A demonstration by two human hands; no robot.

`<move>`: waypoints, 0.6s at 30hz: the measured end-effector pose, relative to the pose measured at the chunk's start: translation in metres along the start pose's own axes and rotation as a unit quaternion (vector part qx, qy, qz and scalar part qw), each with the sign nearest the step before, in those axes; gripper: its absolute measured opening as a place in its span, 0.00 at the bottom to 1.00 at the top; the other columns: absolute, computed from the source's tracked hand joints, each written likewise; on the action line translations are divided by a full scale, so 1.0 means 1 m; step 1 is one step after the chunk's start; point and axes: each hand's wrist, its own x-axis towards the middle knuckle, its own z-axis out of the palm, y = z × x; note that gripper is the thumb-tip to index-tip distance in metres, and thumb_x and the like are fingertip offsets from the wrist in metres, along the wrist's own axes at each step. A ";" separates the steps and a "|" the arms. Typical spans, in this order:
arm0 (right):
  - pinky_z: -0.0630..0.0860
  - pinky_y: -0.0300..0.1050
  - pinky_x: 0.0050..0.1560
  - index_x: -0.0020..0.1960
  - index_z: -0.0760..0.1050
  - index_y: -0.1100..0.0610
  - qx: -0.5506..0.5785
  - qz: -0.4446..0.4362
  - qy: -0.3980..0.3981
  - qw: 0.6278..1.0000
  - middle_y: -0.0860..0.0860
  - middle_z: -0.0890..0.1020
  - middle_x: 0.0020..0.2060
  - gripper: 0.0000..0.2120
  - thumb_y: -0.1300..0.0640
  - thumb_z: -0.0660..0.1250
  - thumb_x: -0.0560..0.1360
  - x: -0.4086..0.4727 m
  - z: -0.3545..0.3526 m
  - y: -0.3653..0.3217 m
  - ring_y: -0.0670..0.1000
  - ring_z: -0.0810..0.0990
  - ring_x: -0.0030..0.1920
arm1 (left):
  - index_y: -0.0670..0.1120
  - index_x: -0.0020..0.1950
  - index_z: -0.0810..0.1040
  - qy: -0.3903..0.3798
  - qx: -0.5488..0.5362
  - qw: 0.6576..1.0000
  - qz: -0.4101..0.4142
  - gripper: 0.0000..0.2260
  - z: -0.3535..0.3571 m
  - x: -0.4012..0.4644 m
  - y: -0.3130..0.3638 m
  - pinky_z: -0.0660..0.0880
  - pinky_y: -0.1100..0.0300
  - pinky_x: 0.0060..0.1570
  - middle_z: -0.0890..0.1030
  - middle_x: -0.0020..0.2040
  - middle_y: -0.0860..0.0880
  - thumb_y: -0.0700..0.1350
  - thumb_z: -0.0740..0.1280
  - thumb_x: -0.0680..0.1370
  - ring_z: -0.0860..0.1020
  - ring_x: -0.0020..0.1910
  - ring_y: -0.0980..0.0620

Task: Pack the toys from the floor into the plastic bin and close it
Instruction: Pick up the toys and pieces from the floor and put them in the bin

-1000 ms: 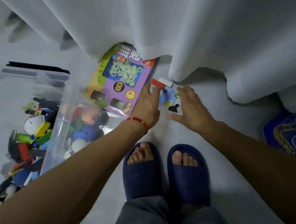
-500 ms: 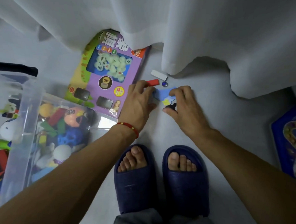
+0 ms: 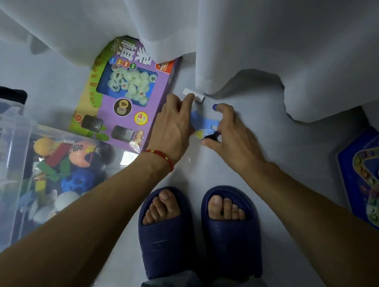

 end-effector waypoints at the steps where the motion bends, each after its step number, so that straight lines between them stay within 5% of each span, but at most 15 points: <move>1: 0.75 0.42 0.49 0.76 0.56 0.52 -0.007 0.000 -0.003 1.000 0.54 0.71 0.68 0.43 0.45 0.77 0.71 0.004 -0.002 -0.001 0.54 0.78 0.61 | 0.41 0.73 0.67 -0.006 0.001 1.000 0.004 0.35 -0.003 0.003 0.001 0.79 0.51 0.47 0.72 0.60 0.36 0.40 0.78 0.70 0.76 0.49 0.41; 5: 0.78 0.51 0.57 0.76 0.54 0.54 -0.079 0.000 -0.005 0.997 0.56 0.69 0.66 0.48 0.39 0.76 0.68 0.020 -0.013 -0.004 0.56 0.76 0.62 | 0.47 0.77 0.60 -0.110 -0.013 0.993 0.031 0.41 -0.014 0.029 -0.005 0.77 0.44 0.58 0.62 0.74 0.37 0.42 0.77 0.70 0.73 0.61 0.37; 10: 0.79 0.53 0.56 0.68 0.62 0.53 -0.124 -0.024 -0.053 0.991 0.57 0.69 0.61 0.39 0.36 0.76 0.67 0.028 -0.024 -0.006 0.57 0.75 0.56 | 0.43 0.70 0.70 -0.149 -0.055 0.987 0.034 0.32 -0.020 0.047 -0.011 0.73 0.55 0.58 0.70 0.64 0.40 0.43 0.78 0.69 0.73 0.59 0.41; 14: 0.79 0.54 0.56 0.63 0.66 0.54 -0.122 -0.021 -0.087 0.988 0.56 0.67 0.57 0.30 0.41 0.75 0.70 0.025 -0.027 -0.010 0.57 0.76 0.52 | 0.43 0.65 0.73 -0.138 -0.073 0.987 0.042 0.29 -0.019 0.050 -0.011 0.77 0.53 0.54 0.71 0.63 0.41 0.41 0.79 0.68 0.75 0.55 0.42; 18: 0.78 0.54 0.59 0.66 0.64 0.57 -0.141 -0.008 -0.118 0.983 0.59 0.67 0.60 0.32 0.44 0.75 0.72 0.026 -0.030 -0.020 0.59 0.76 0.54 | 0.44 0.60 0.73 -0.145 -0.090 0.983 0.071 0.25 -0.017 0.047 -0.012 0.78 0.53 0.50 0.73 0.60 0.44 0.39 0.78 0.67 0.75 0.52 0.44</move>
